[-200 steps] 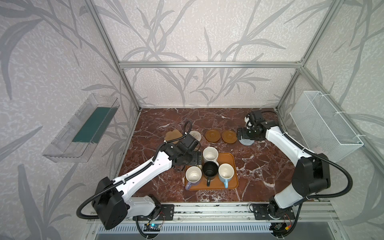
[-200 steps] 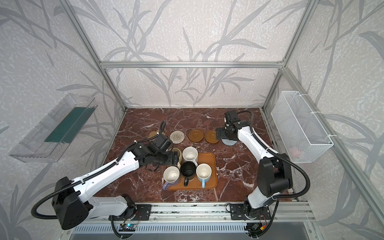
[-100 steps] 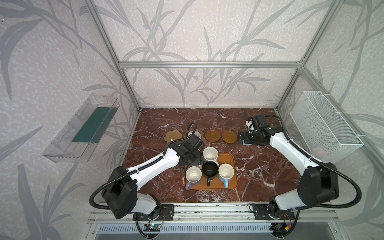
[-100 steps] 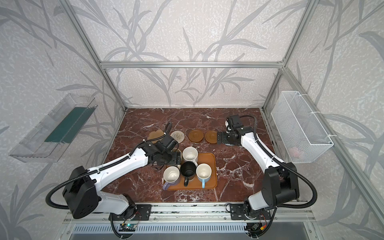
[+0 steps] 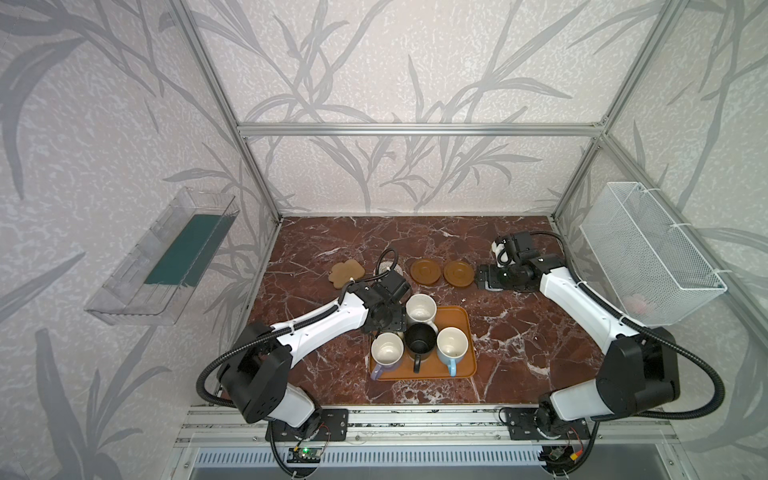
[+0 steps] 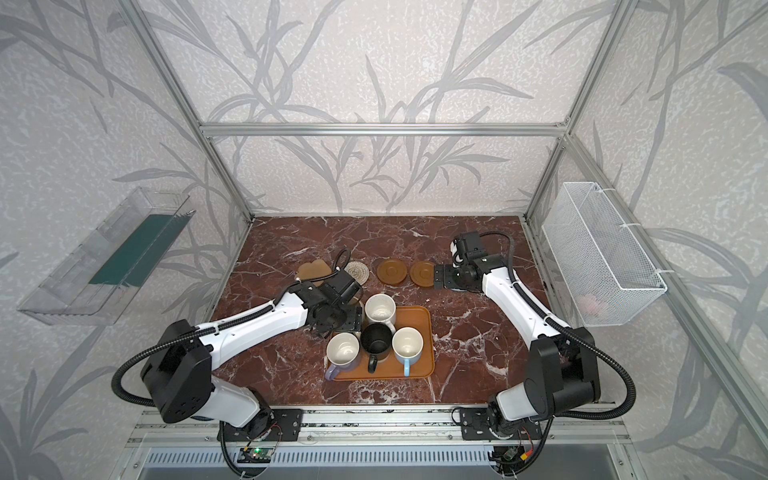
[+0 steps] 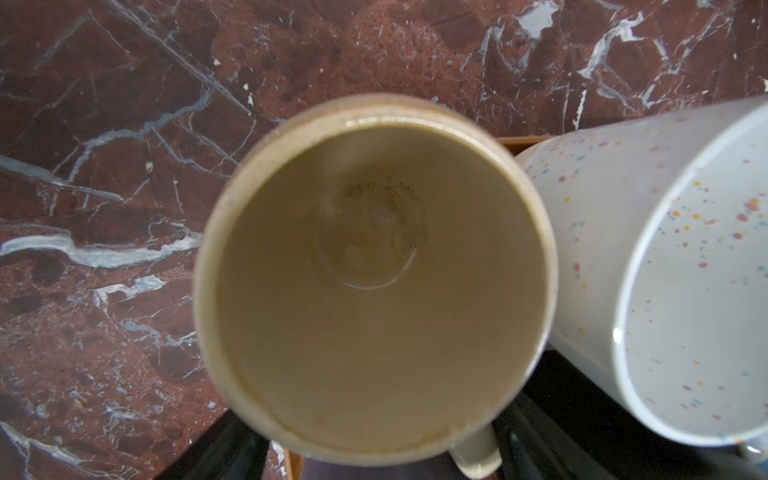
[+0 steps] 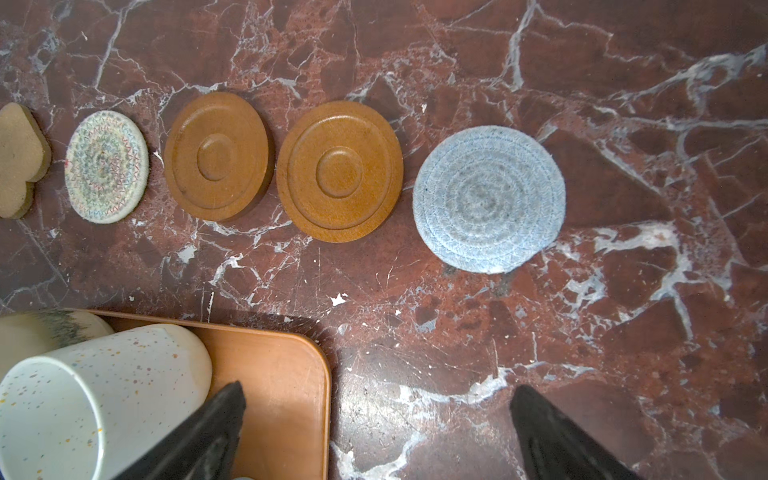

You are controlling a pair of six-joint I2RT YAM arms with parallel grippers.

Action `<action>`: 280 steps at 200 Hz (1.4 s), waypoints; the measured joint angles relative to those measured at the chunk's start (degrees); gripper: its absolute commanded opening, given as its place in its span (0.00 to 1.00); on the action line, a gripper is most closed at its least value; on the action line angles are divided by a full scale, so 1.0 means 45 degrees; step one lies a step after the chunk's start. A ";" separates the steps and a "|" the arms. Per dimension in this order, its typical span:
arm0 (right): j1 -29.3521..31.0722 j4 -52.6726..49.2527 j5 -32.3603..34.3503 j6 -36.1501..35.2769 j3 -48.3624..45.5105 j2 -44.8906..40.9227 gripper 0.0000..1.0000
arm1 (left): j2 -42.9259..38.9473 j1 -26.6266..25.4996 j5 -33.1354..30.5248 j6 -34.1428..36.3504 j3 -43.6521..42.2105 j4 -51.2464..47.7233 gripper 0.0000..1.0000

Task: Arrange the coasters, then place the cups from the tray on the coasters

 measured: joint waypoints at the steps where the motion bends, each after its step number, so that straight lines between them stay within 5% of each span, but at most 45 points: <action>1: 0.0000 0.0000 0.0000 0.0000 0.0000 0.0000 0.99 | 0.0005 0.0000 0.0000 0.0000 0.0000 0.0000 0.81; 109: 0.0000 0.0029 0.0005 -0.0010 -0.0015 0.0000 0.99 | 0.0306 -0.0005 0.0481 -0.0340 0.0257 -0.0301 0.67; 223: 0.0000 0.0078 0.0010 -0.0010 -0.0029 0.0005 0.99 | -0.0233 -0.0248 0.0622 -0.1025 0.1530 -0.0471 0.71; 280: -0.0087 0.0141 0.0010 -0.0024 -0.0267 0.0010 0.99 | -0.0296 -0.0267 0.0544 -0.1331 0.1209 -0.0607 0.63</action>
